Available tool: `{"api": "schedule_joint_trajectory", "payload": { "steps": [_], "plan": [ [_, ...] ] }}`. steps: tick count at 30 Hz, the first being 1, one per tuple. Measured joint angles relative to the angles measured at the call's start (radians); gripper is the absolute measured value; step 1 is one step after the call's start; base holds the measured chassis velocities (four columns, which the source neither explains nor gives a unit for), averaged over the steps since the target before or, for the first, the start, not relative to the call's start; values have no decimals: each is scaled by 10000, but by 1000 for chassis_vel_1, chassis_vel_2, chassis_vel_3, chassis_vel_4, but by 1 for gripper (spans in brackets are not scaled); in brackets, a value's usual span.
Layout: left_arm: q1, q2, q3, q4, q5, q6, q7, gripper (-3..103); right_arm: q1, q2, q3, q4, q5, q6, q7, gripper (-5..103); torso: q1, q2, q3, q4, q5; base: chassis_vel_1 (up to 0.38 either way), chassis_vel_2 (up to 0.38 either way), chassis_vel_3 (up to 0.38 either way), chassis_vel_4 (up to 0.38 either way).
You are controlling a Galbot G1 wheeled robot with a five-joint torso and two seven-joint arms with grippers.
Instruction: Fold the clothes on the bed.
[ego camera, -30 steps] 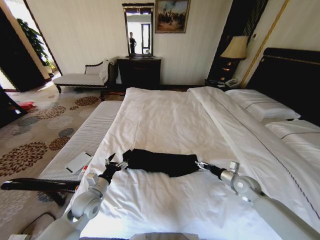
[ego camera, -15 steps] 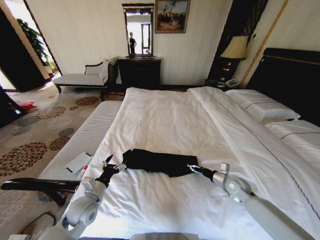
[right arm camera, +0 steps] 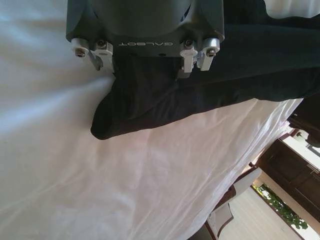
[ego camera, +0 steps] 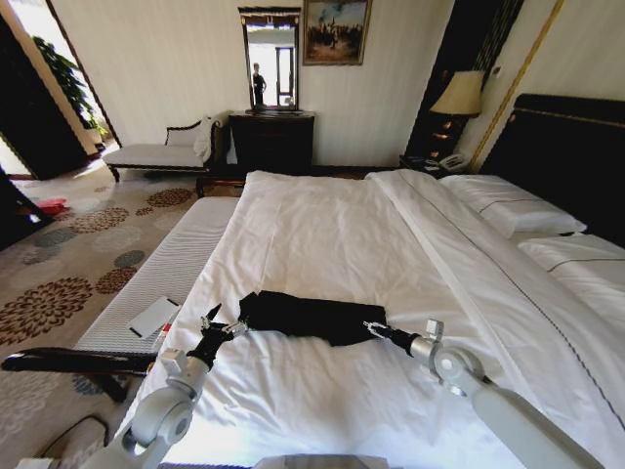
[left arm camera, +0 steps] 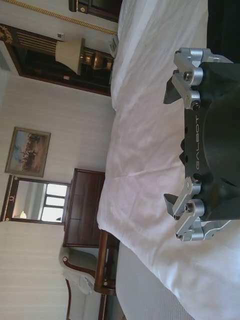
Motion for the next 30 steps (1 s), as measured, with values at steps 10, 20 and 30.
{"api": "schedule_joint_trajectory", "payload": {
  "steps": [10,20,30],
  "plan": [
    [-32,36,-14,21,289,14,-307,100,-98,54,85,45,-20,36,12,14,0,0,0,2,0,0,0,0,0],
    [-58,-1,62,73,193,-82,-322,100,-276,-58,318,237,-134,67,-24,8,0,0,0,1,1,0,0,0,0],
    [24,-29,40,11,206,-261,-177,100,-196,-370,390,922,-151,113,221,8,0,0,0,0,1,0,0,0,0]
  ]
}}
